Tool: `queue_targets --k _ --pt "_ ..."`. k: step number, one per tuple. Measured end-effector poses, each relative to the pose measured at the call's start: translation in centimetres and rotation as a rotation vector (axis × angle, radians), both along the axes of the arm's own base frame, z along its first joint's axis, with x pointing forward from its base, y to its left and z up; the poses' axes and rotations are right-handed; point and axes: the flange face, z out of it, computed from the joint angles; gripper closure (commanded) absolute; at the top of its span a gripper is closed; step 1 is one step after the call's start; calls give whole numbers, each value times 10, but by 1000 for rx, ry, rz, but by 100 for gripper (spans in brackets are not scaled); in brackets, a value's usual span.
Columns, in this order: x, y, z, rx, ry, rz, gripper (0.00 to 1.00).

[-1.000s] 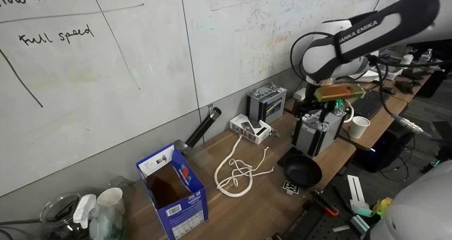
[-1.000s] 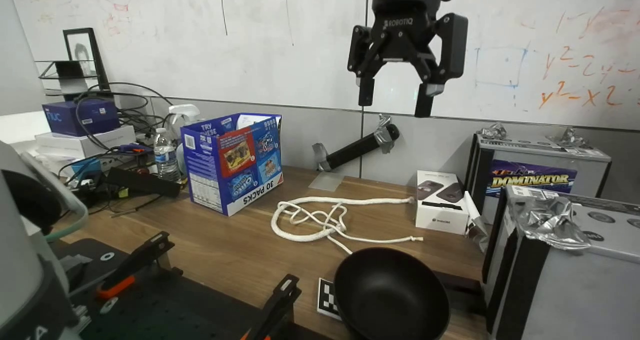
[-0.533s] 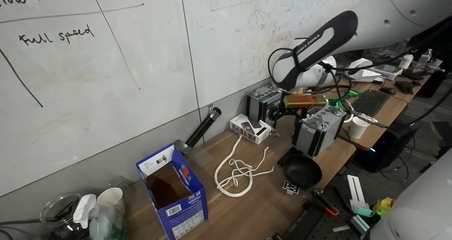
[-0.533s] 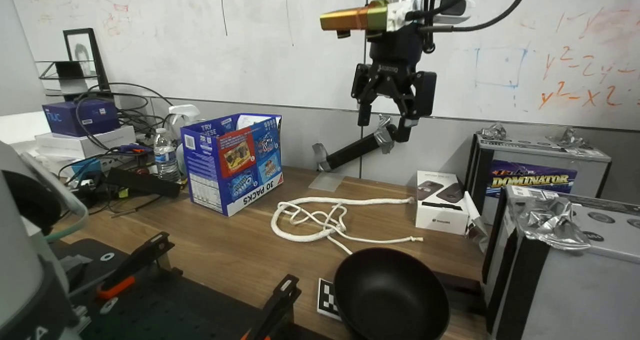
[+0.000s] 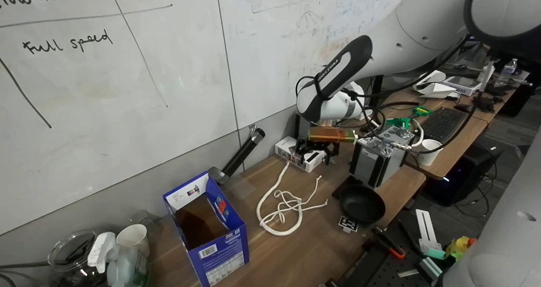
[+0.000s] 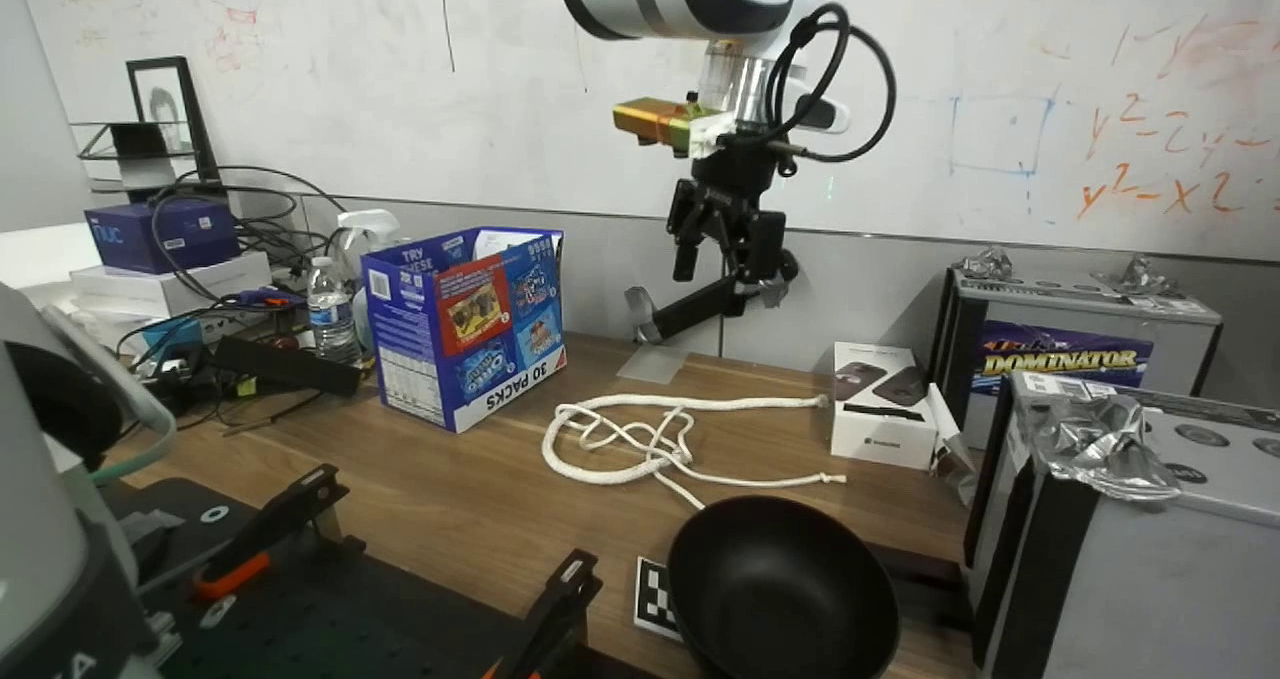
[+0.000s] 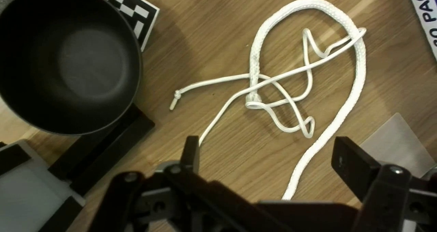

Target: Put the ropes into the box.

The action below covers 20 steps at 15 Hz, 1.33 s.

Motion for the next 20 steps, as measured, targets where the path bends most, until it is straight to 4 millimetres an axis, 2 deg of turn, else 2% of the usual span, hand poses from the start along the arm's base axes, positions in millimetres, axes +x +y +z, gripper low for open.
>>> queue_targets --k 7,15,20 --pt "37 46 -46 51 51 -63 0" --pt "45 99 -115 27 142 -224 0" --pt "61 112 -143 43 152 -325 0"
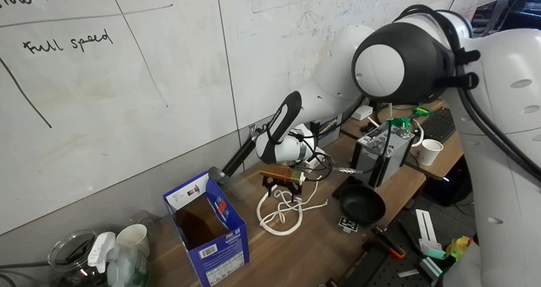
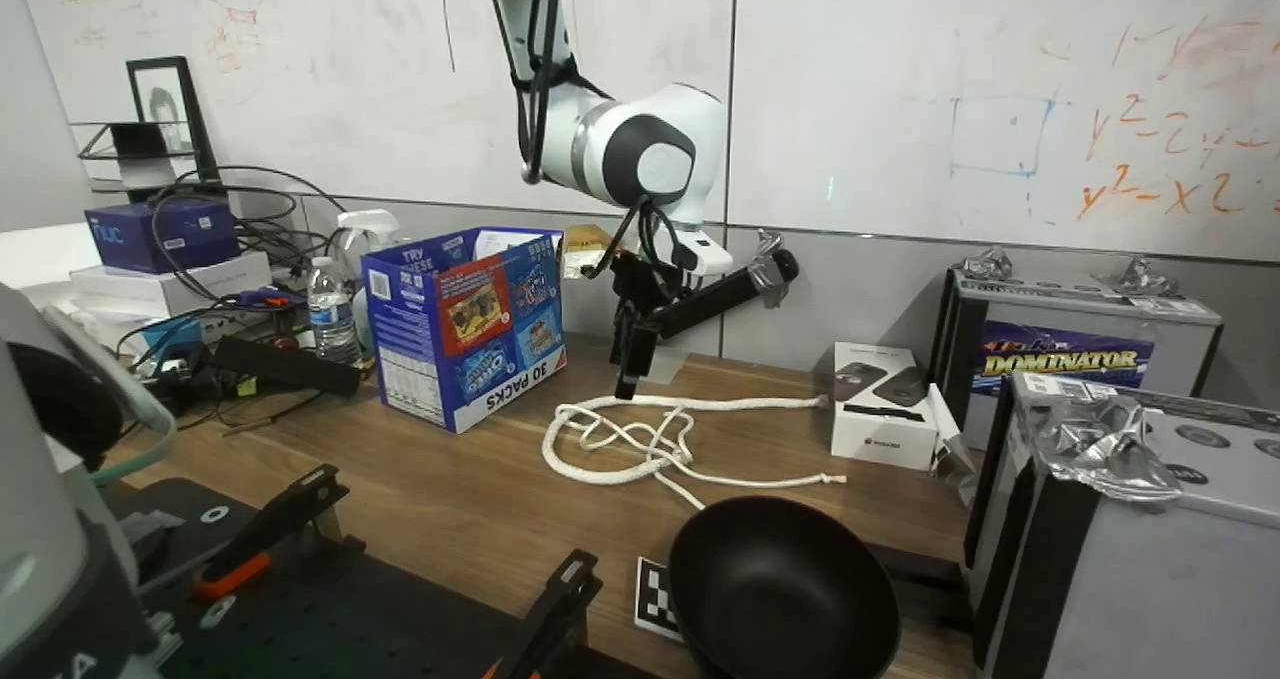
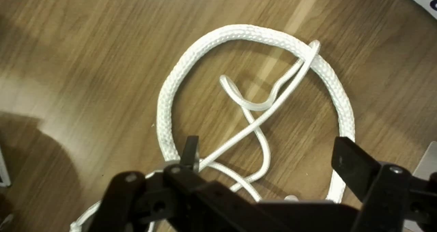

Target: Put the ropes into the box.

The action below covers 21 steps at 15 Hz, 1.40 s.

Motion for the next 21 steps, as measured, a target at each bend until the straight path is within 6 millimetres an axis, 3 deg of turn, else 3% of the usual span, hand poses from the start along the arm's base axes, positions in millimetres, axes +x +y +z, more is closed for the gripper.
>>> queue_targets --k 9,21 --pt "5 4 -44 -26 2 -45 0" --pt "2 6 -69 -34 23 -50 0"
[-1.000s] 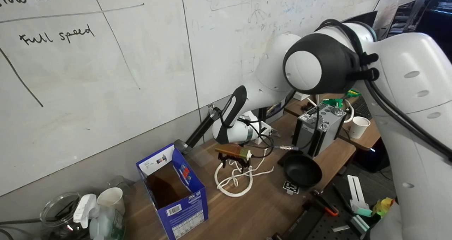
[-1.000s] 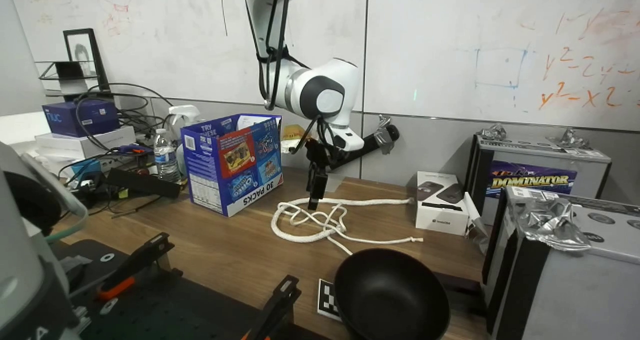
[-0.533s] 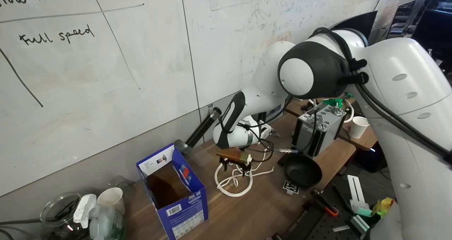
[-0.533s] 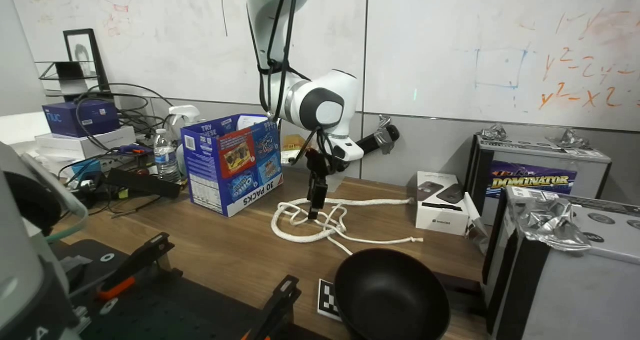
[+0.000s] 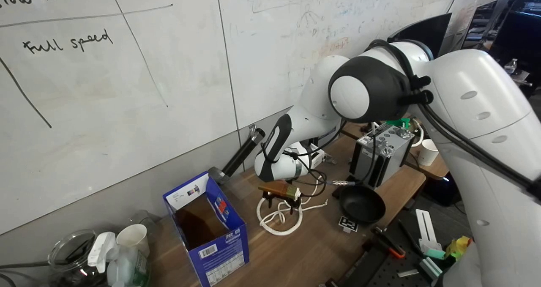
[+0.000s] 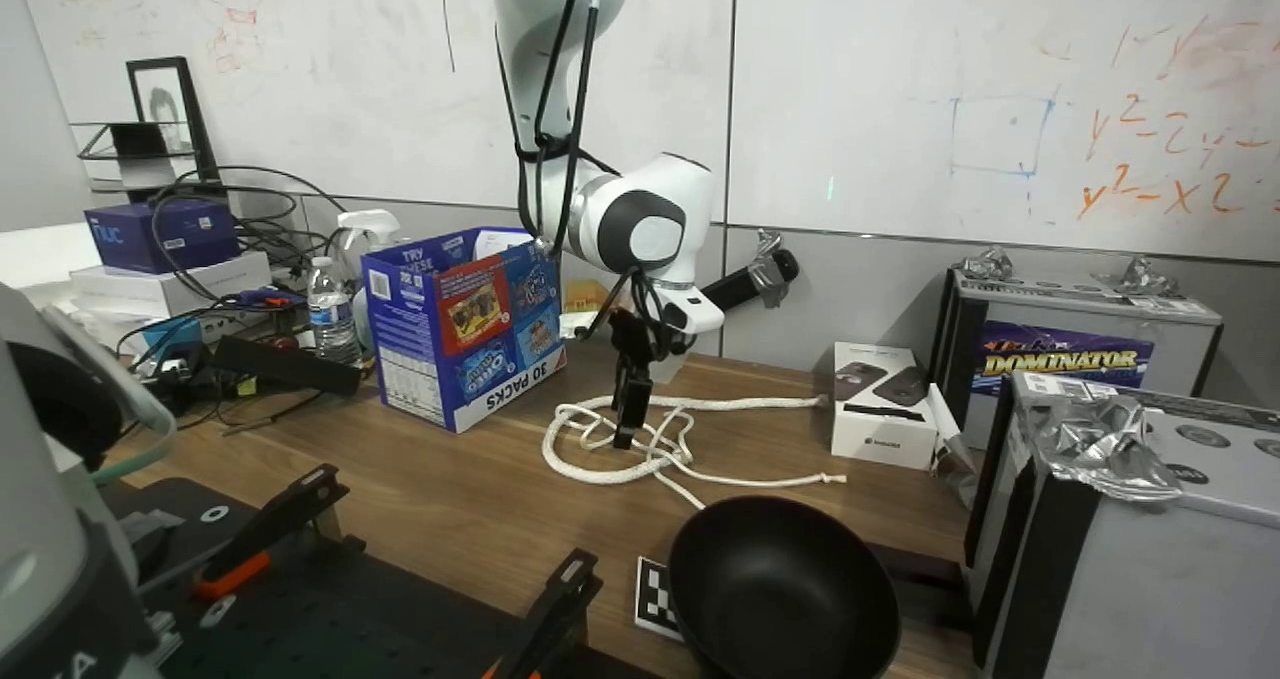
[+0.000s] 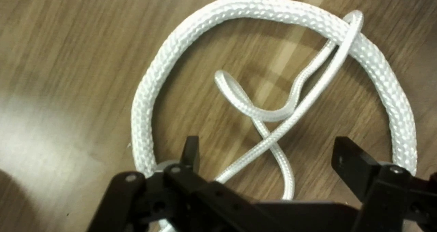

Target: Put the ropes into the box.

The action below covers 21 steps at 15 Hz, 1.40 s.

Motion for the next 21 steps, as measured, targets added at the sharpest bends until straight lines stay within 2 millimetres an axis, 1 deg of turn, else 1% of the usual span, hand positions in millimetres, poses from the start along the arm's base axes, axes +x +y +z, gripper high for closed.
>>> queue_targets --k 4,13,15,19,21 --pt "0 2 -6 -3 5 -6 0" --pt "1 3 -10 -6 8 -21 0" --pt "2 3 -10 -8 6 -22 26" --pt "3 4 -10 -11 2 -25 58" --pt "7 6 -7 -12 -8 -25 73"
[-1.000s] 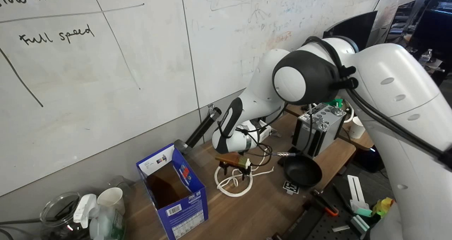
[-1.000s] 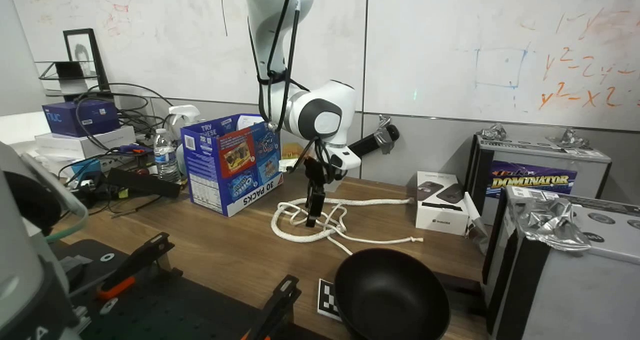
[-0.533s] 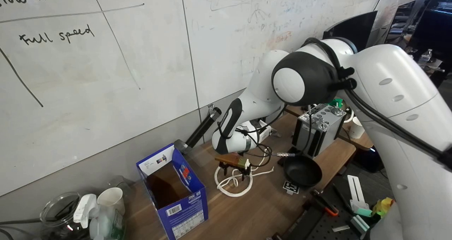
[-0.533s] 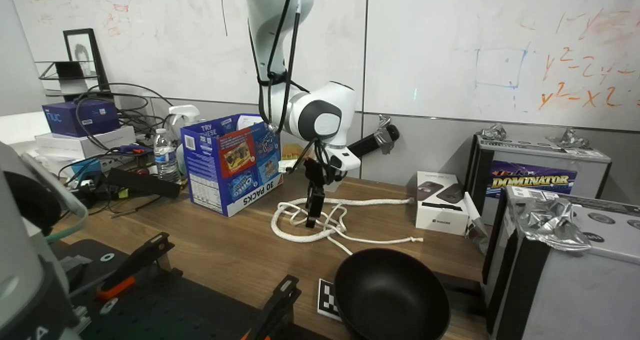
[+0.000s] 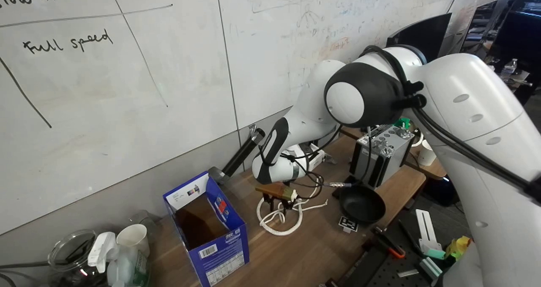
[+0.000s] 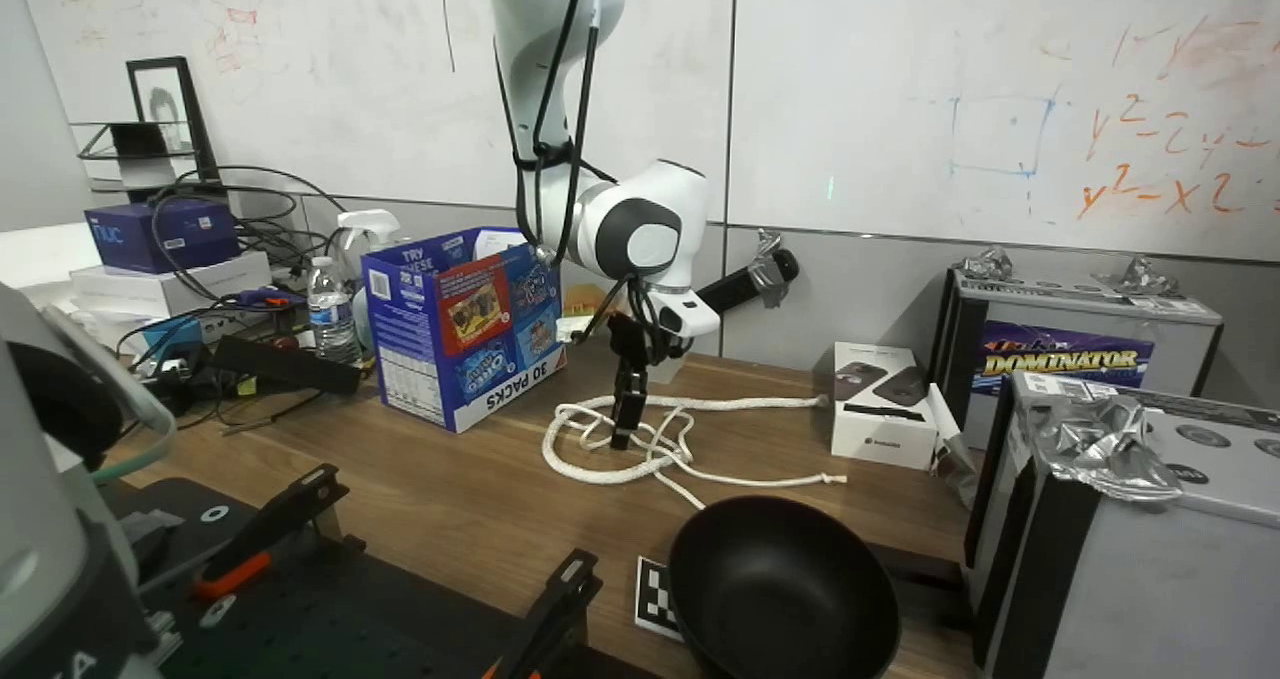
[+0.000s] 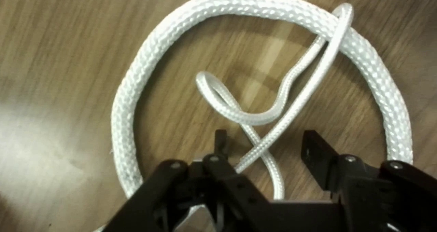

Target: Put the ropes into the box.

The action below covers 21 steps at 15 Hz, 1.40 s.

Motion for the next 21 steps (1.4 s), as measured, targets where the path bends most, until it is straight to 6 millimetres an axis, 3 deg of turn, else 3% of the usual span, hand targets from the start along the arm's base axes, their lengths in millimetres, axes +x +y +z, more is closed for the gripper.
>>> queue_targets --k 3,5,10,13,16,21 --pt "5 3 3 -1 -9 0 92" --pt "5 3 4 -2 -11 0 97" --pt "6 -3 4 -21 -11 15 92" --pt "11 -17 20 -64 -33 51 93" --pt "23 -36 63 -122 -91 94 93" --pt "36 -52 172 -211 -235 195 93"
